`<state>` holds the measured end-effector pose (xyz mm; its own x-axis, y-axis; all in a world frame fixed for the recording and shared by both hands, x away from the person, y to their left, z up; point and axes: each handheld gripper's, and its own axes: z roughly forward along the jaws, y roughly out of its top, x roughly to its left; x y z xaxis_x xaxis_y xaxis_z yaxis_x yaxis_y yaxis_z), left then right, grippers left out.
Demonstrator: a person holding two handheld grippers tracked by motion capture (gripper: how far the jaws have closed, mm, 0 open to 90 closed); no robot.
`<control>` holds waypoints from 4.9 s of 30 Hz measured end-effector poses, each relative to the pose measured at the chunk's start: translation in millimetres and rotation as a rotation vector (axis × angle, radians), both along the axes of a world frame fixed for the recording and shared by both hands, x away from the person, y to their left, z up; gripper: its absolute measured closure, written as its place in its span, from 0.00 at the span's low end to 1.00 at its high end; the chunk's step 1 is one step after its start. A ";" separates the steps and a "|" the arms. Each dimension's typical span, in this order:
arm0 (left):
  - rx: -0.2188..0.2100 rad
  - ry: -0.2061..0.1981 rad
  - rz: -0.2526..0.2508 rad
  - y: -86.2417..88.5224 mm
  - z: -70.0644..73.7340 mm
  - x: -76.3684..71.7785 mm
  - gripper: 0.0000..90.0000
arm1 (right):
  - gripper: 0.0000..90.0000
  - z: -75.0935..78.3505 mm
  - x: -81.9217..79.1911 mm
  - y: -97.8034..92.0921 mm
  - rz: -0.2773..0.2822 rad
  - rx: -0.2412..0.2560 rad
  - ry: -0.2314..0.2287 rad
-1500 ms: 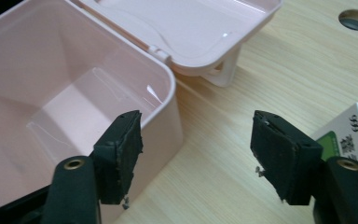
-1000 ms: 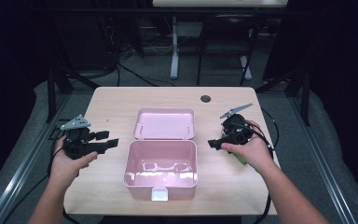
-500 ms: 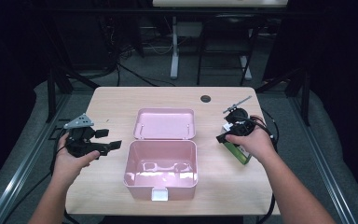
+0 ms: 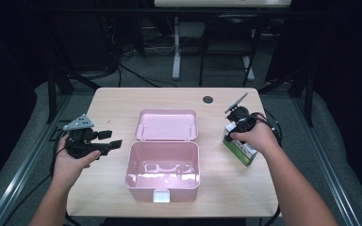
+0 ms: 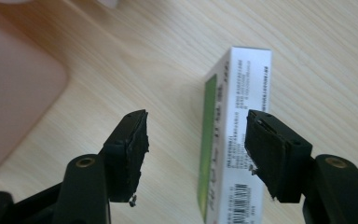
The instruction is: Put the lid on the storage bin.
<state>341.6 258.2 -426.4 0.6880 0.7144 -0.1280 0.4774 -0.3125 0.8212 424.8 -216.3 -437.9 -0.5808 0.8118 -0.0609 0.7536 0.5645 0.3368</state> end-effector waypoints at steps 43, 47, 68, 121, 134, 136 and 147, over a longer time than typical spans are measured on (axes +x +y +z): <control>-0.001 0.012 0.007 0.8 -3.2 2.6 0.45 | 0.65 -41.3 32.0 -20.8 -0.069 -0.104 0.193; 0.000 0.009 0.010 1.8 -3.2 2.9 0.45 | 0.65 -44.3 32.9 -21.2 -0.076 -0.106 0.200; -0.004 0.014 0.020 3.2 -4.1 3.9 0.45 | 0.68 -45.8 32.2 -17.1 -0.099 -0.131 0.230; -0.005 0.021 0.035 6.1 -6.5 5.5 0.45 | 0.68 67.7 -46.0 71.0 0.253 -0.155 0.202; -0.006 0.021 0.035 6.1 -6.4 5.5 0.45 | 0.68 82.4 -49.3 73.1 0.257 -0.163 0.196; -0.005 0.021 0.035 6.1 -6.5 5.5 0.45 | 0.68 83.5 -49.7 73.3 0.264 -0.168 0.196; -0.007 0.022 0.035 5.9 -6.9 5.7 0.45 | 0.68 93.6 -56.6 78.8 0.312 -0.161 0.183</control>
